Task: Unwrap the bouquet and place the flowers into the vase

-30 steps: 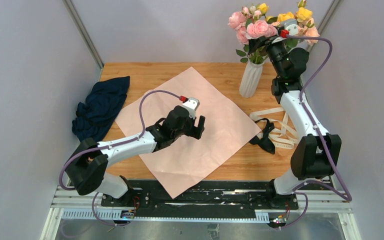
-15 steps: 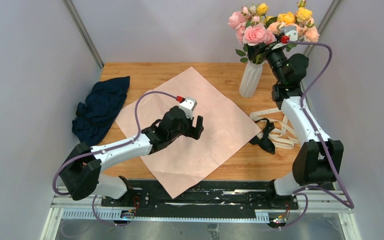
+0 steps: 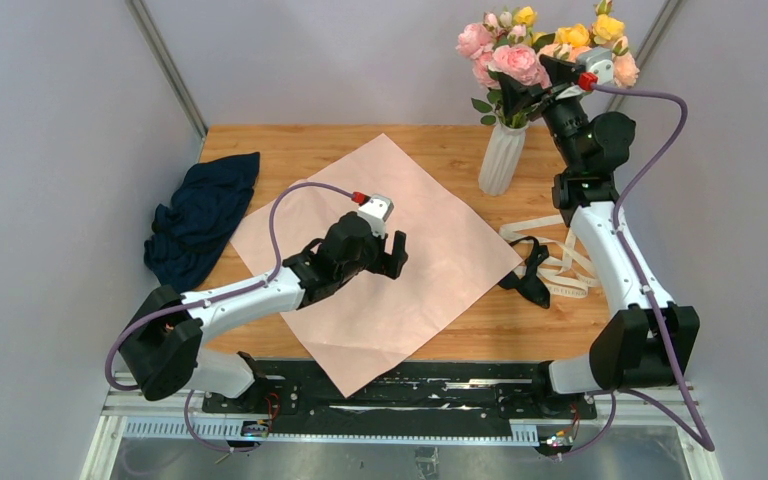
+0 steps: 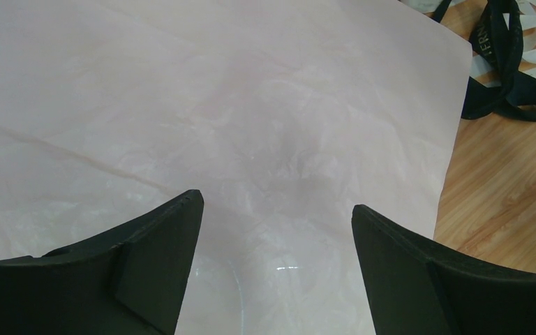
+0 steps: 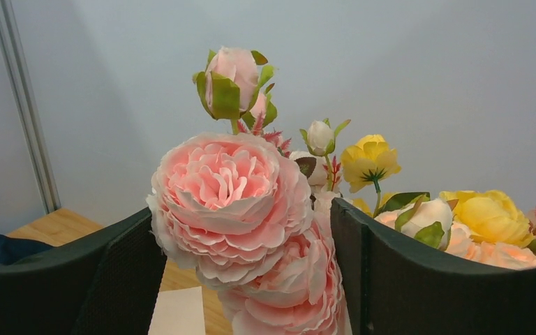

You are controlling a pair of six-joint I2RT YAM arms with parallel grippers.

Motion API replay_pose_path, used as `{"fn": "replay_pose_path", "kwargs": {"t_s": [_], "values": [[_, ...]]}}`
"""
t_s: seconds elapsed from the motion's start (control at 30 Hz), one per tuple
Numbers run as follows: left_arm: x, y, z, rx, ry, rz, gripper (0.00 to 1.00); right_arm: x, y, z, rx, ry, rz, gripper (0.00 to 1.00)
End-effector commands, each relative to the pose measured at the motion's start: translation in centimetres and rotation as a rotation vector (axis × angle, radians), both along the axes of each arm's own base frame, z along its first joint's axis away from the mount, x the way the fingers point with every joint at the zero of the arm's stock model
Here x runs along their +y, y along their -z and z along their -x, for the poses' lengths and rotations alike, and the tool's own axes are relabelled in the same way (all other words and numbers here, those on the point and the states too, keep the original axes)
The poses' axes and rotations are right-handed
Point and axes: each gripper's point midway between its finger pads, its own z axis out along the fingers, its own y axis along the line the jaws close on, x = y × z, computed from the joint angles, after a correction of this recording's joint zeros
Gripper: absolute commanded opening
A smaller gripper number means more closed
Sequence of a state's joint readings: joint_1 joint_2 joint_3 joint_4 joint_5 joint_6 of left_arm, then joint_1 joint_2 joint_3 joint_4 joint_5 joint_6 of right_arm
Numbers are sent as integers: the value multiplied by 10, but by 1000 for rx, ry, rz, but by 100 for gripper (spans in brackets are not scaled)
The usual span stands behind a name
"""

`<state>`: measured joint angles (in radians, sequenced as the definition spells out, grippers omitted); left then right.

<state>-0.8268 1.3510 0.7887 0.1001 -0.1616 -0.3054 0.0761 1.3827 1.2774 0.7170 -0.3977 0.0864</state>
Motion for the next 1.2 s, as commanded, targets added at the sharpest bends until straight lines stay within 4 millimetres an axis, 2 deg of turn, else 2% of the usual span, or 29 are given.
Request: {"fn": "replay_pose_path", "kwargs": {"t_s": [0.0,0.1,0.27,0.53,0.67,0.83,1.17], "values": [[0,-9,0,-21,-3,27,89,1,0,6,4,-29,-5,84],[1,-10,0,-26,-6,28,89,3,0,7,10,-41,-1,85],[1,-13,1,-32,-3,31,90,-8,22,-18,126,38,16,85],[18,-24,-4,-58,-92,30,100,-18,47,-31,263,102,38,87],[14,-20,-4,-37,-86,28,100,-19,49,-24,271,109,47,87],[15,-18,-4,-37,-81,17,100,-19,46,-6,272,101,61,88],[12,-16,-4,-35,-68,8,100,-17,39,18,241,88,69,89]]}}
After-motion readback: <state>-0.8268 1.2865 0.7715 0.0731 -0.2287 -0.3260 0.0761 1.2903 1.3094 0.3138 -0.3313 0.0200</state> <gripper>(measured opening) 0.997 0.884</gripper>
